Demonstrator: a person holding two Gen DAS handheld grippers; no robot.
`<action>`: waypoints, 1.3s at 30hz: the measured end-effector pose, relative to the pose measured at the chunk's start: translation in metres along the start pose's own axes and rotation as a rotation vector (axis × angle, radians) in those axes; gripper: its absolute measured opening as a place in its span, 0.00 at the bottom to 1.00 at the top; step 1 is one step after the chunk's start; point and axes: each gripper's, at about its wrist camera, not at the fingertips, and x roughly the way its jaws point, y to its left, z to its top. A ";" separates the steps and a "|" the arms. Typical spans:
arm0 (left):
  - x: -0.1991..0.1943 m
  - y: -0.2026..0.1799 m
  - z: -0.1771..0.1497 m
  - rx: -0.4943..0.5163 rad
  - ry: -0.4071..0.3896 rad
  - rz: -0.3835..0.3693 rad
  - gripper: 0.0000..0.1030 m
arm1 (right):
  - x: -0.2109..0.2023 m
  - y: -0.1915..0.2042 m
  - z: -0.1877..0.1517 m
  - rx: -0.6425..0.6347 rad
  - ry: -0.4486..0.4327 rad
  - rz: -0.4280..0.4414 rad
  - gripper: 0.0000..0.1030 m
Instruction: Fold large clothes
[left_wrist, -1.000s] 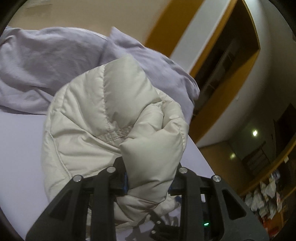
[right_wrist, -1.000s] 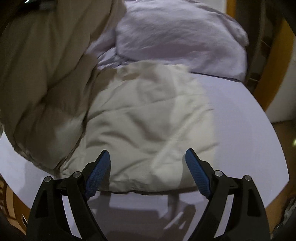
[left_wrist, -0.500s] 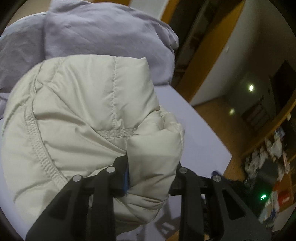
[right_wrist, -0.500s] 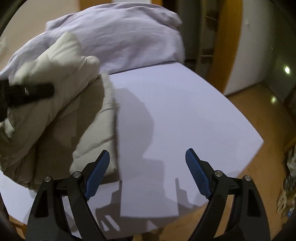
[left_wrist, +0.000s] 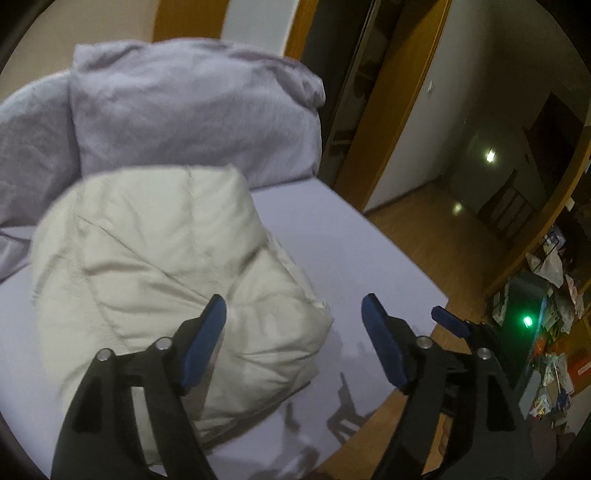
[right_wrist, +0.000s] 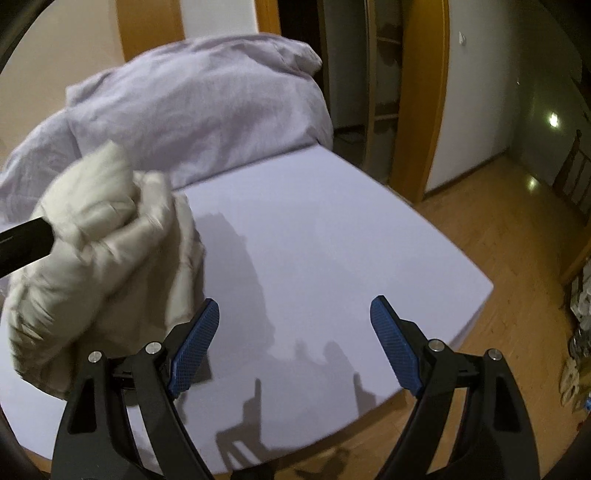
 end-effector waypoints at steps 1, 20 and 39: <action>-0.010 0.005 0.001 -0.006 -0.020 0.005 0.76 | -0.003 0.004 0.006 -0.004 -0.008 0.023 0.83; -0.038 0.161 -0.004 -0.255 -0.093 0.370 0.77 | 0.006 0.120 0.071 -0.164 -0.022 0.263 0.71; 0.025 0.181 -0.024 -0.309 -0.063 0.340 0.77 | 0.059 0.175 0.090 -0.244 0.013 0.247 0.65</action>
